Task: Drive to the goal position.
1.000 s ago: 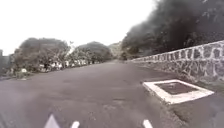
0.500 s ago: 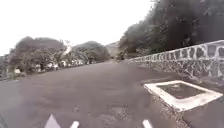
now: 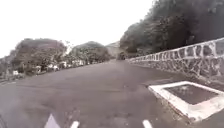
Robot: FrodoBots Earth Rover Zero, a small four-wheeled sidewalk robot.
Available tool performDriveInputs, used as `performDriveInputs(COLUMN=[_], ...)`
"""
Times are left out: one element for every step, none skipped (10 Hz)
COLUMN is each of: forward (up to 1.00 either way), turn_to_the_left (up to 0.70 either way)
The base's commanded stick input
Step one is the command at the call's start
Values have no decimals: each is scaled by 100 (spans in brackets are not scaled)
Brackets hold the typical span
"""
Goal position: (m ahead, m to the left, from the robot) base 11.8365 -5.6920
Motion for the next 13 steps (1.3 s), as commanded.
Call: performDriveInputs(forward=[50, 50, 50, 50, 50, 50, 50, 50, 50, 50, 50, 50, 50], turn_to_the_left=[0, 0, 0, -2, -12, -22, -32, -43, -47, -36, -25, -14, -4])
